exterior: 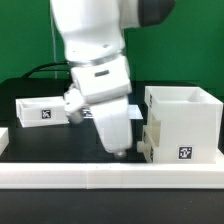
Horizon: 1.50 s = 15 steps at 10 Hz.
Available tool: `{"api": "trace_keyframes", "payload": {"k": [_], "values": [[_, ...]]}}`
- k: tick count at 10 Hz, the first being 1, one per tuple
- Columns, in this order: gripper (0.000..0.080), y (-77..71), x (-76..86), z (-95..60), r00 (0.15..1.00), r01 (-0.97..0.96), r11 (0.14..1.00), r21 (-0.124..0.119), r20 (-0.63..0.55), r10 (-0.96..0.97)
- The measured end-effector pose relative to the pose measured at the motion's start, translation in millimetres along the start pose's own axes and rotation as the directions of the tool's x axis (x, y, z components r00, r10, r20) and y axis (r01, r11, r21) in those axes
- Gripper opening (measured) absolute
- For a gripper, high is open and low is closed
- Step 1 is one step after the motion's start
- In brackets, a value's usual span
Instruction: Assemble drawer
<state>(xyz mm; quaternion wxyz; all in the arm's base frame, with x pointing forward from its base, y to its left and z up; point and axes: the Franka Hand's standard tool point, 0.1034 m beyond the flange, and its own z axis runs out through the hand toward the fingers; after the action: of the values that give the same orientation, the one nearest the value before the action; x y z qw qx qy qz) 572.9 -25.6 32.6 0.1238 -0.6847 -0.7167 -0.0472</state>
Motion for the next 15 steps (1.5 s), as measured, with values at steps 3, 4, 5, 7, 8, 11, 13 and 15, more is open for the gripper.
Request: {"api": "trace_keyframes", "payload": {"k": [3, 4, 5, 7, 8, 11, 13, 15], "values": [[0.0649, -27.4, -35.6, -32.2, 0.997, -0.071, 0.994, -0.078, 0.034, 0.074], [0.0649, -44.3, -44.9, -34.0, 0.994, -0.092, 0.991, -0.1, 0.044, 0.097], [0.0649, -69.2, -57.2, -34.5, 0.988, -0.14, 0.981, -0.133, 0.045, 0.147], [0.0649, -112.2, -69.6, -29.4, 0.978, -0.202, 0.971, -0.129, 0.036, 0.208], [0.0649, -107.7, -69.5, -29.7, 0.976, -0.207, 0.97, -0.132, 0.035, 0.213], [0.0649, -108.0, -70.6, -28.6, 0.976, -0.208, 0.969, -0.13, 0.036, 0.214], [0.0649, -129.9, -102.2, -36.4, 0.93, -0.355, 0.91, -0.216, 0.017, 0.367], [0.0649, -156.7, -110.2, -38.4, 0.851, -0.501, 0.82, -0.276, 0.015, 0.525]]}}
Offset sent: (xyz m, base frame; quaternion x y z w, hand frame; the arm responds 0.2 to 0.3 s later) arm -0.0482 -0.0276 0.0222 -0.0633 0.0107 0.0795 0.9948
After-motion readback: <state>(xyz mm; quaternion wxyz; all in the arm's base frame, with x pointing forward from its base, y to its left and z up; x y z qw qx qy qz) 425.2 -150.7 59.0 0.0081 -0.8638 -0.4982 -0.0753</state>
